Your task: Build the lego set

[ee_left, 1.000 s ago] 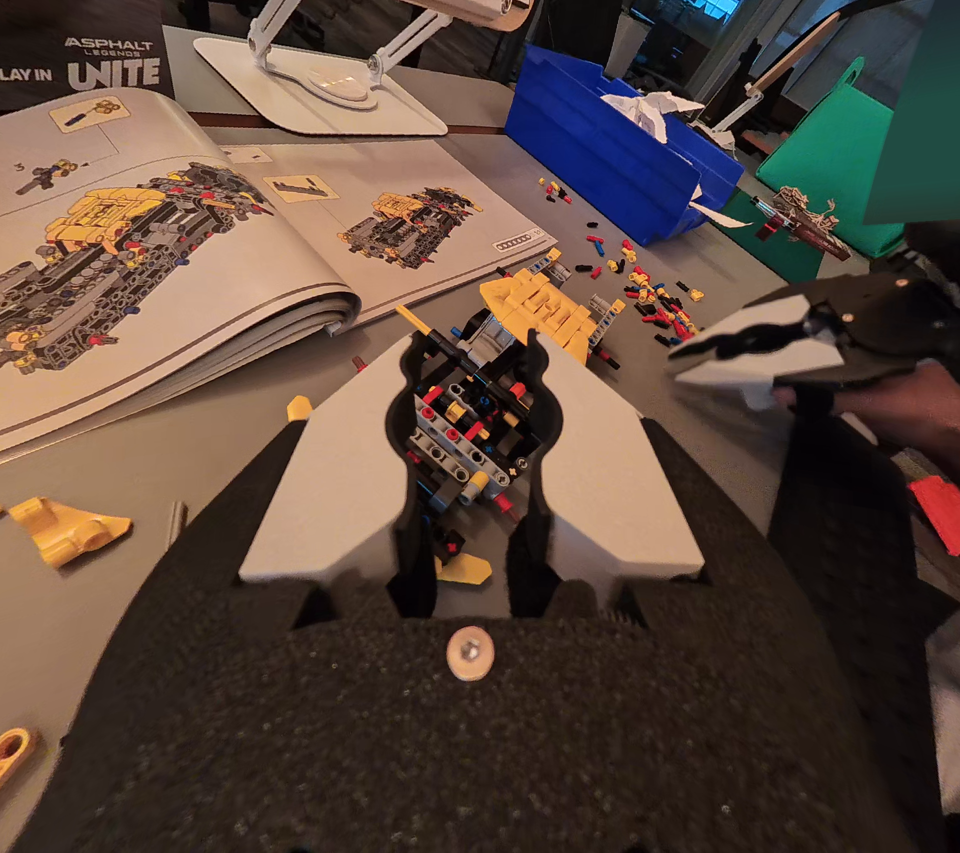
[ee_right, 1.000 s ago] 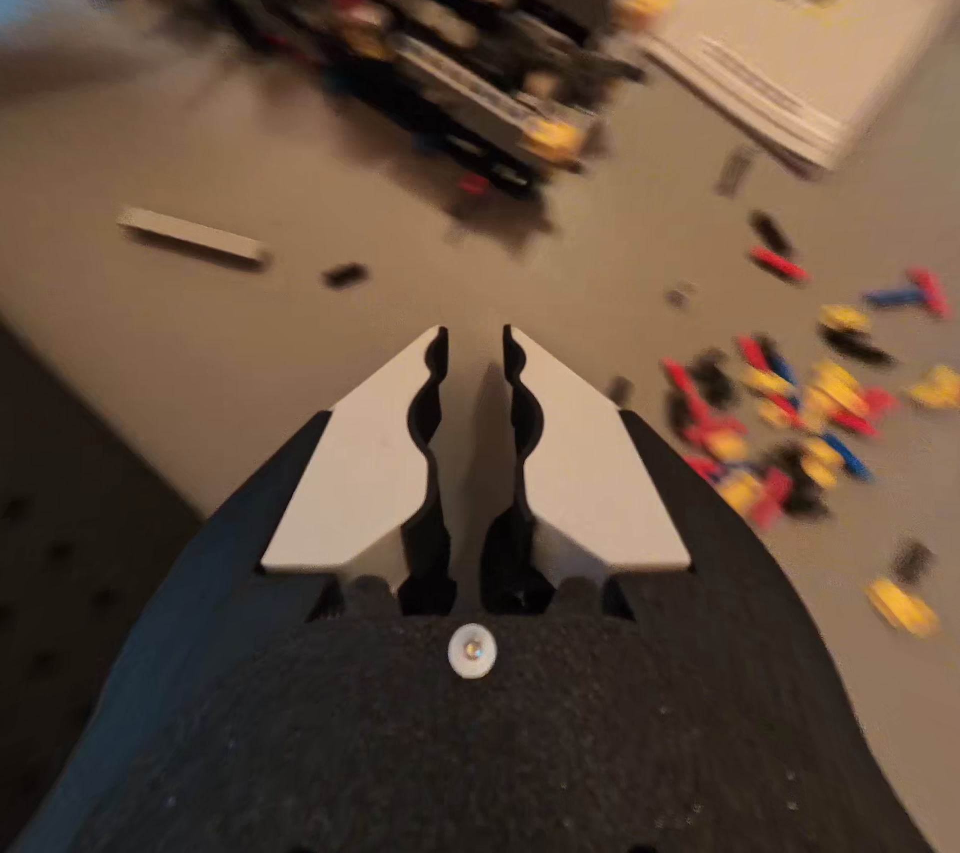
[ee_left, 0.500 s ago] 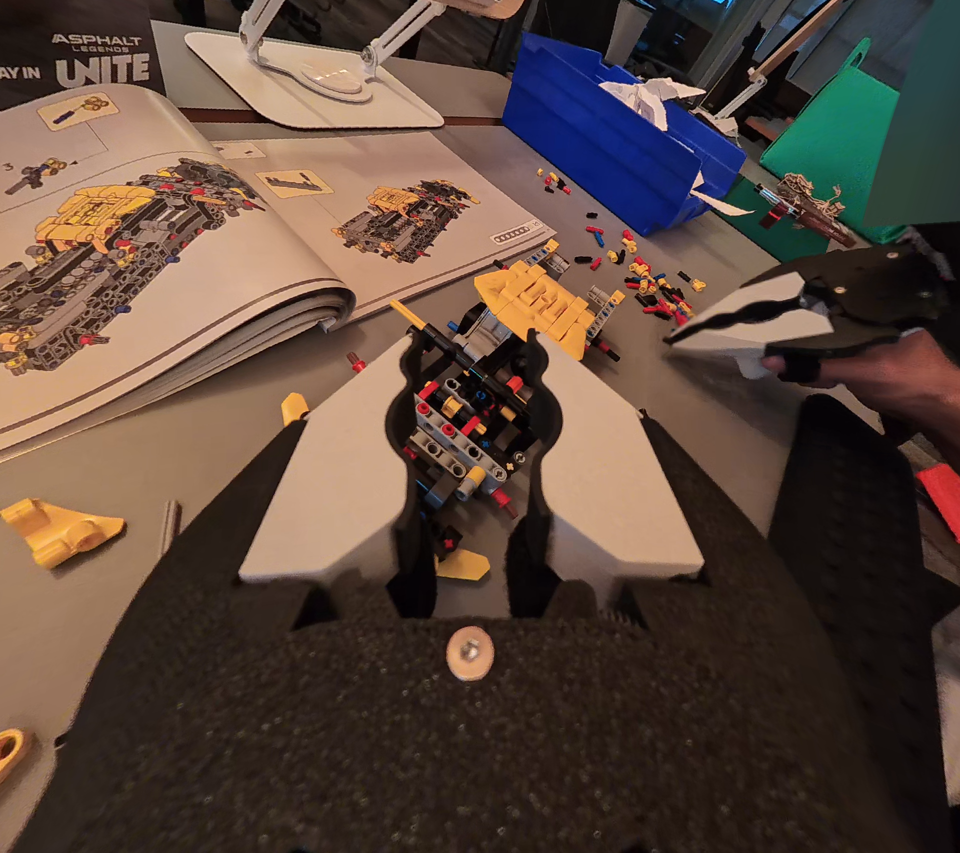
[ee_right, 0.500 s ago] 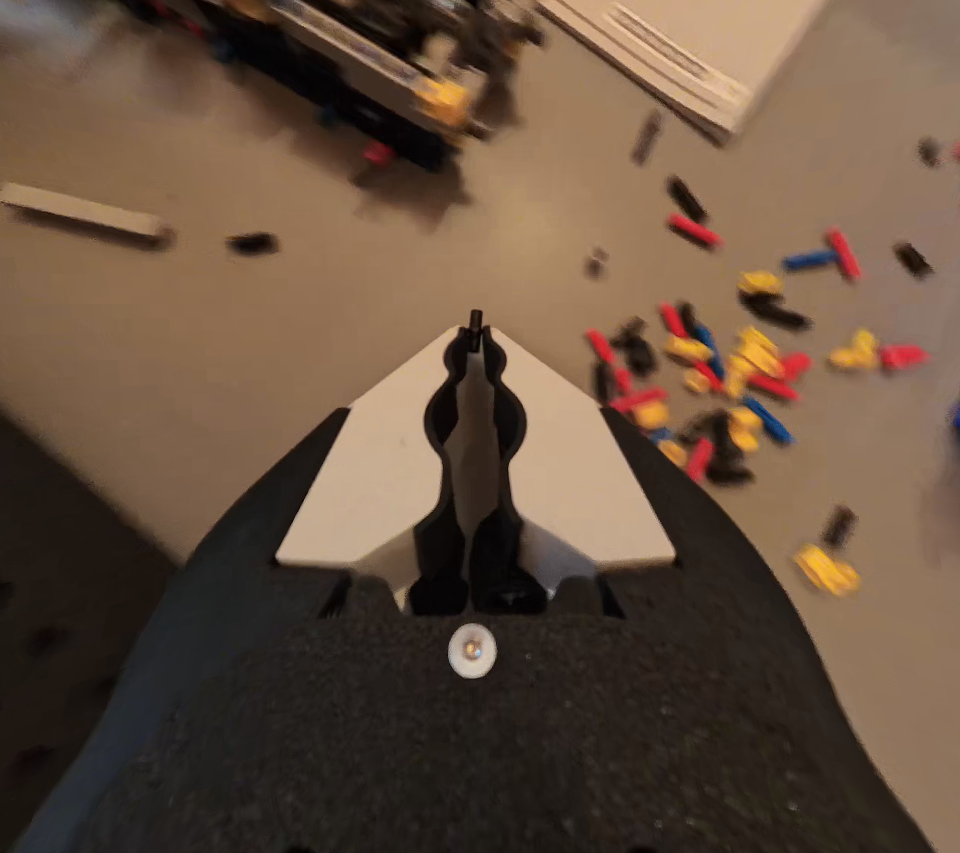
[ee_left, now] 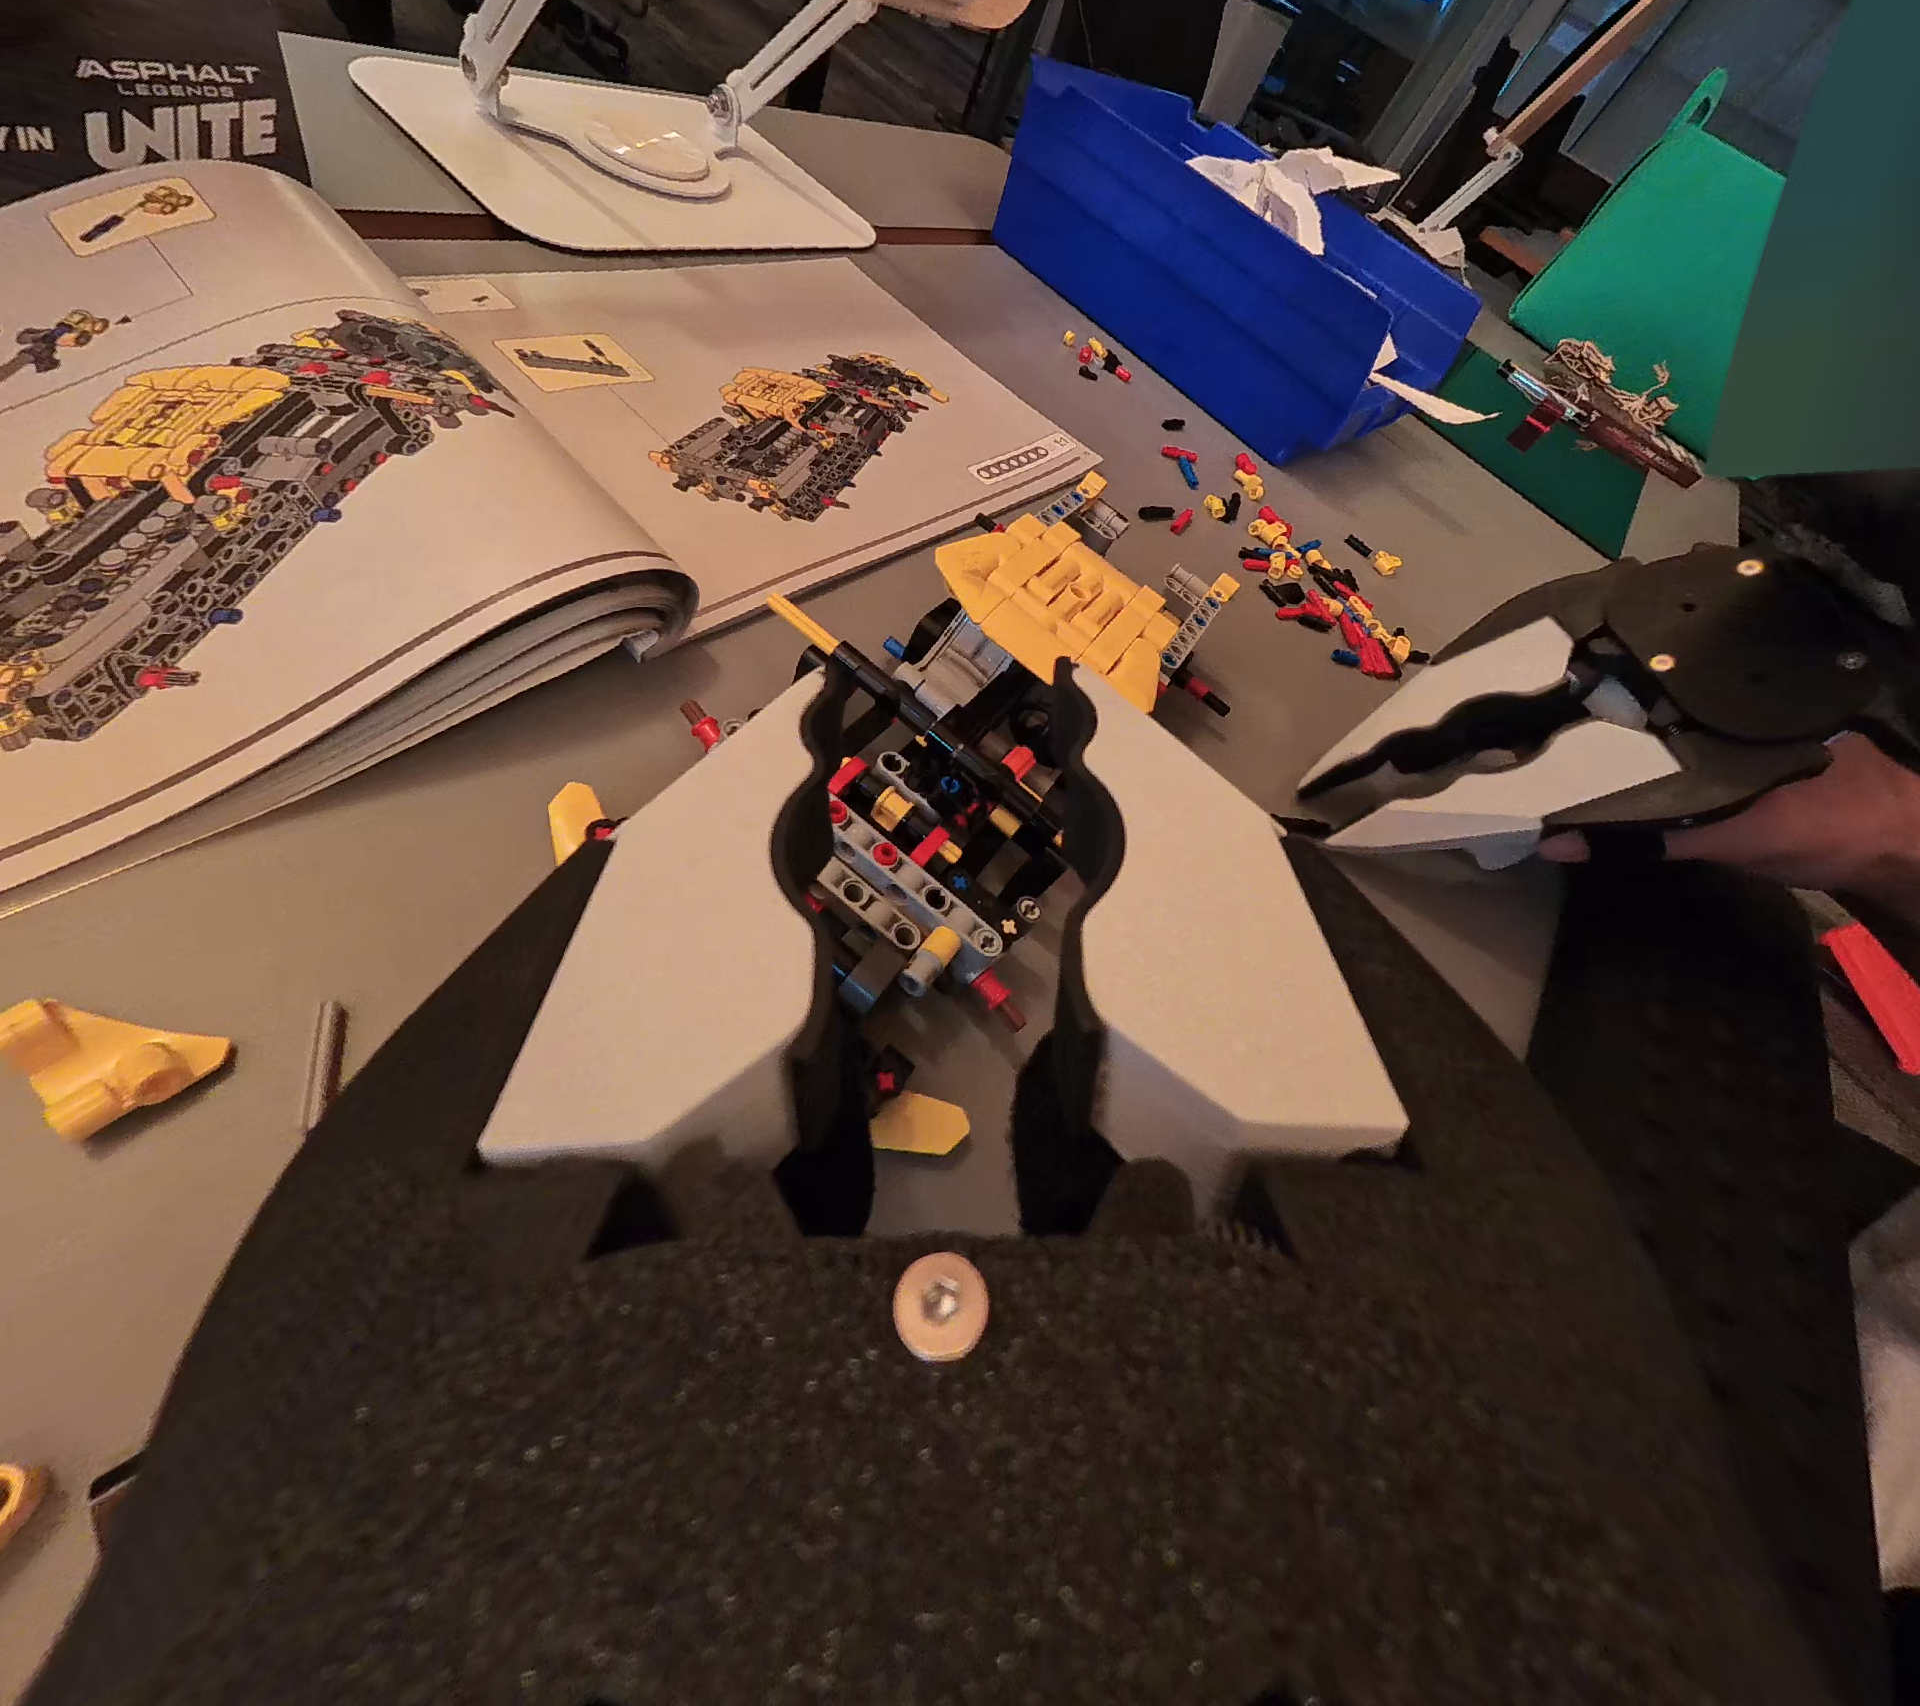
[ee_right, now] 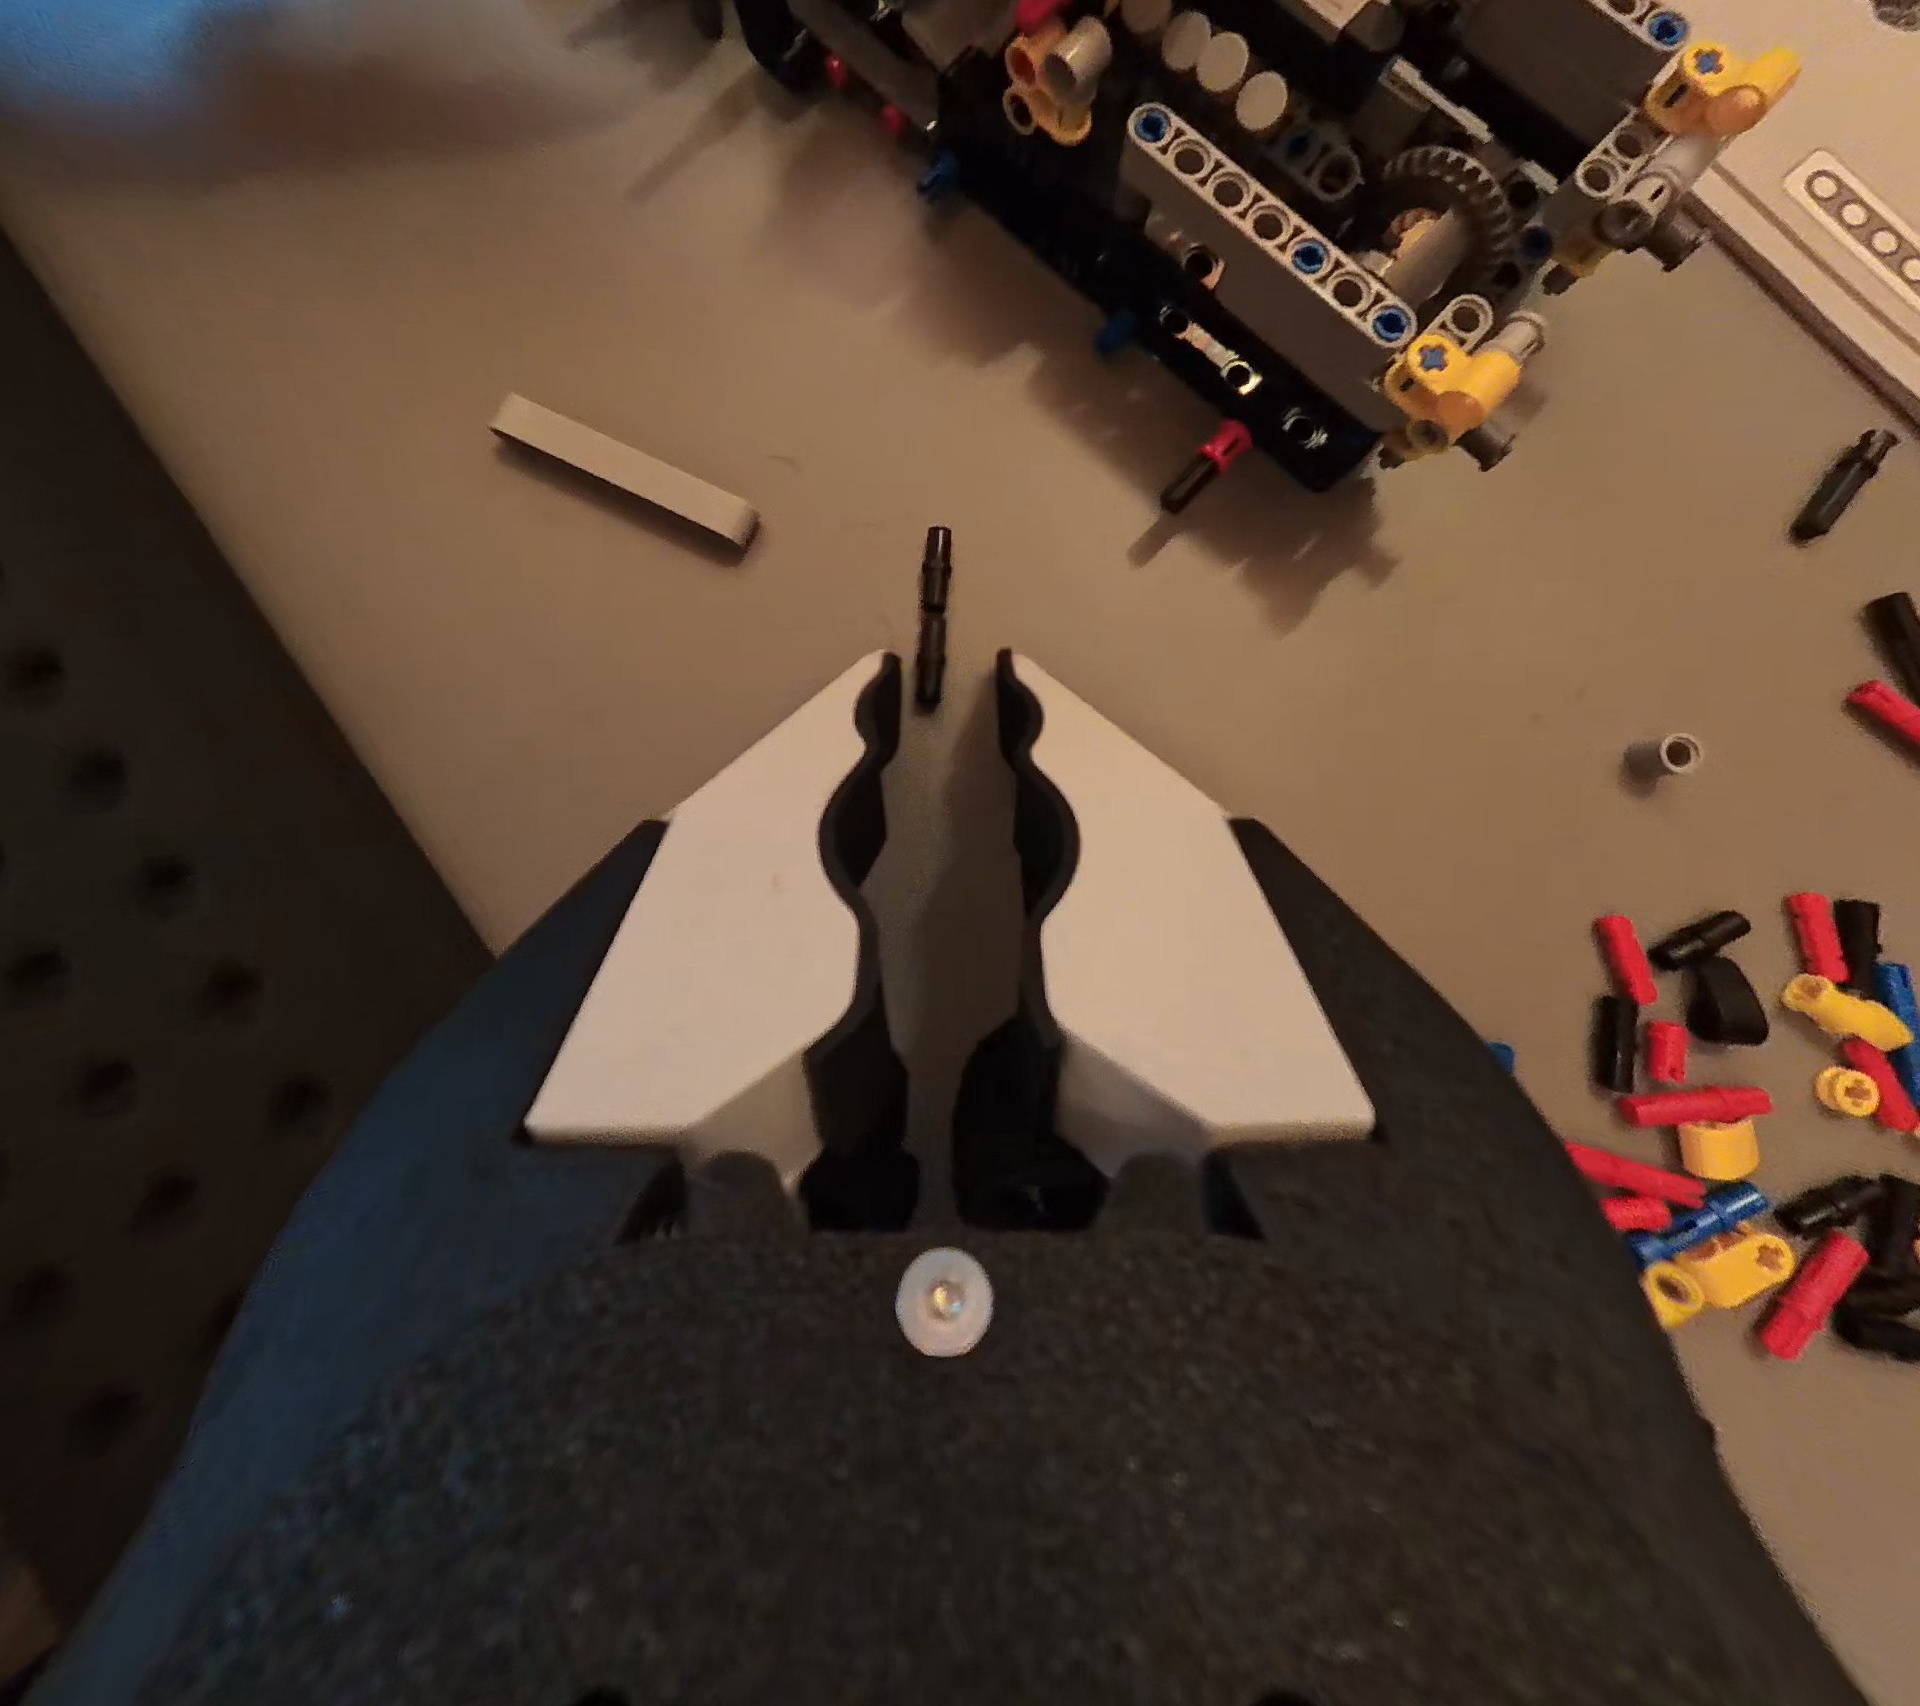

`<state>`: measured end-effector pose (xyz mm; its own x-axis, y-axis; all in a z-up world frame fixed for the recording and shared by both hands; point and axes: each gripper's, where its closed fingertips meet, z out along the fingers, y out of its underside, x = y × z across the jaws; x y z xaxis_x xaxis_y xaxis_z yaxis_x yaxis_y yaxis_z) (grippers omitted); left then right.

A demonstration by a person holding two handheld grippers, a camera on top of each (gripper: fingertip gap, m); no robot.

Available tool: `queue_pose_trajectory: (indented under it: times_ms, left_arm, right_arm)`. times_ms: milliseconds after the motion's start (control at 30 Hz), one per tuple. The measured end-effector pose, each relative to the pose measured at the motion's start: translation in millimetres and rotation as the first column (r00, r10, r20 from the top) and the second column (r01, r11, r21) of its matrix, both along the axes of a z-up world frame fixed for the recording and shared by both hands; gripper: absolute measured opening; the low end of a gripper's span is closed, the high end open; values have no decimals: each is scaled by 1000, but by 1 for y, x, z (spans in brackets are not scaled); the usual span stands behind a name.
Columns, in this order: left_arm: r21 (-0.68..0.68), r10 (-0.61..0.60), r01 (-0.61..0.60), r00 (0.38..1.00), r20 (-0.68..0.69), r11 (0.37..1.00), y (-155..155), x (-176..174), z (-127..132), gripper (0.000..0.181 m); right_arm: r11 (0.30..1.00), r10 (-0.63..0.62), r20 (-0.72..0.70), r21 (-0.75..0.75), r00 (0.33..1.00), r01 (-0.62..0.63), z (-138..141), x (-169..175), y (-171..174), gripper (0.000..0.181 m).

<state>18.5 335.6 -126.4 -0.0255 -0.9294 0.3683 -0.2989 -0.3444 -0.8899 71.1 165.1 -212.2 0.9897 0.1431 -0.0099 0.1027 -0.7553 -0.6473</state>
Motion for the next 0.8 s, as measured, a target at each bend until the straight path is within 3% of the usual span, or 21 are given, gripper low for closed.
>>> queue_pose_trajectory:
  times_ms: [100, 233, 333, 567, 800]
  left_arm:
    - [3, 1, -1, 1000, -1, 1000, 0, 0, 0, 40]
    - [-7, -4, 4, 1000, 2, 1000, -1, 0, 0, 40]
    - [-1, -9, 9, 1000, -5, 1000, -2, 0, -1, 40]
    - [10, -4, 4, 1000, -12, 1000, 0, 1, -3, 40]
    - [18, -13, 13, 1000, -19, 1000, -2, 1, -4, 40]
  right_arm:
    - [999, -47, 17, 28, 999, 46, 12, 18, -10, 19]
    - [974, -223, 135, -9, 965, 226, 10, 89, -42, 18]
    - [962, -259, 166, -44, 951, 270, 3, 116, -52, 18]
    - [960, -268, 189, -35, 945, 279, 6, 135, -55, 16]
    - [967, -239, 175, -43, 955, 250, 4, 129, -51, 10]
